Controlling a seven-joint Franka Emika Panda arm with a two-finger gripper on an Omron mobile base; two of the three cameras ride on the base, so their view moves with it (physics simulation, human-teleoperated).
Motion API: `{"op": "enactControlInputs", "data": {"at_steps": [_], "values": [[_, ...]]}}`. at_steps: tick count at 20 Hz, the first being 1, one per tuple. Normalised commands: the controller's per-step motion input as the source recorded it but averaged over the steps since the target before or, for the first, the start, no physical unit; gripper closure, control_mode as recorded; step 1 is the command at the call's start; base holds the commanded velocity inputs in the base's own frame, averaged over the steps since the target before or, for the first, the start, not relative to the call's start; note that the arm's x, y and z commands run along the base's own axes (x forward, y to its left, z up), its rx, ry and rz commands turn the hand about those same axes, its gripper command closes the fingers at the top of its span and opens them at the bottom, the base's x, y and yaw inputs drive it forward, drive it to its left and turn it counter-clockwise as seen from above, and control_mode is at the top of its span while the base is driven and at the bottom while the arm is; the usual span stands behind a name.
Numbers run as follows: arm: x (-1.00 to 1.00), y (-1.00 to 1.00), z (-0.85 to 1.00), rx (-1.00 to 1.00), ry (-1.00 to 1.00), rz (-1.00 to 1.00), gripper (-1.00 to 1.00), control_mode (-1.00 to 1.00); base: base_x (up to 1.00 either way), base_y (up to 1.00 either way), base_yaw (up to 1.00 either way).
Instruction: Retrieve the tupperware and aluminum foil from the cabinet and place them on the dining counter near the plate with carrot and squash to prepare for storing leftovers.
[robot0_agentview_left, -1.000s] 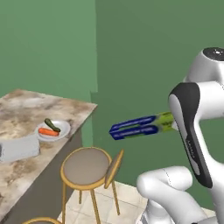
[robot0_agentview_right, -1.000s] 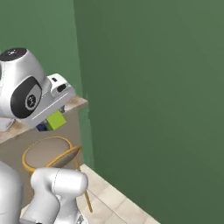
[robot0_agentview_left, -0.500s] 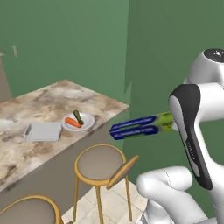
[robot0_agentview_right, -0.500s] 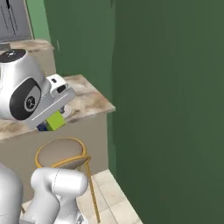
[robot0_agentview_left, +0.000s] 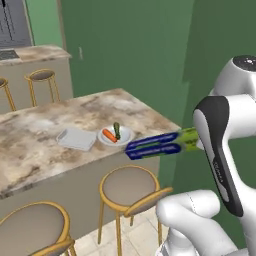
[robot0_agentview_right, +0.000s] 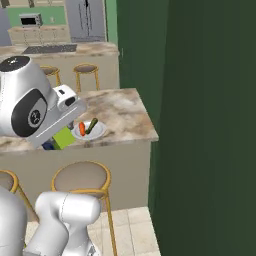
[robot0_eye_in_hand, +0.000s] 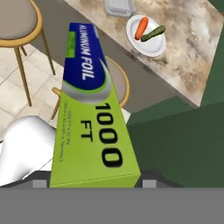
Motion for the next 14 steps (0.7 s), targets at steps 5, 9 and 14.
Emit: {"op": "enactControlInputs", "data": {"at_steps": [5,9,14], "values": [[0.0,0.0,0.0,0.0,0.0,0.0,1.0,1.0,1.0,0.0,0.54],[0.0,0.0,0.0,0.0,0.0,0.0,1.0,1.0,1.0,0.0,0.57],[0.0,0.0,0.0,0.0,0.0,0.0,1.0,1.0,1.0,0.0,0.55]]}}
